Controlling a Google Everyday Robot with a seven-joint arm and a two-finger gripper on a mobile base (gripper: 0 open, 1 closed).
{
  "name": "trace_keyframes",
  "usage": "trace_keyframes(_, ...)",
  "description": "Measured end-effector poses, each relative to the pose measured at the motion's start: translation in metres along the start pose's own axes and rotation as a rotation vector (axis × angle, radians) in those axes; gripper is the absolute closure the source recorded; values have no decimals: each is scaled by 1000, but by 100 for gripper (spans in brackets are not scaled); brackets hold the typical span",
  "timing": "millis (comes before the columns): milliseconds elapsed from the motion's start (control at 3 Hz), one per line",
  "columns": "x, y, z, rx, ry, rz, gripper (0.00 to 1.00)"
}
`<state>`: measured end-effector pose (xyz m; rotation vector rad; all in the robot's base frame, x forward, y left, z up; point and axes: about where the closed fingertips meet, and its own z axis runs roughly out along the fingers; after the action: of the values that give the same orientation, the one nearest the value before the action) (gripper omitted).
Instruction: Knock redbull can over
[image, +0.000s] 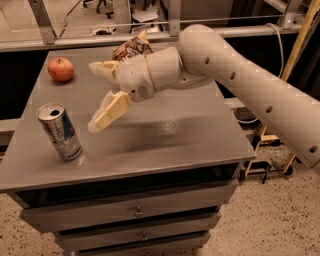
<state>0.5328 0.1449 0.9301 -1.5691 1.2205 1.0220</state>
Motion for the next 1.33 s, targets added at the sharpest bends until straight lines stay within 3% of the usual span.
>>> trace_keyframes(667, 2, 19, 40, -27, -147, -36, 0)
trace_keyframes(1333, 18, 39, 57, -27, -218, 69, 0)
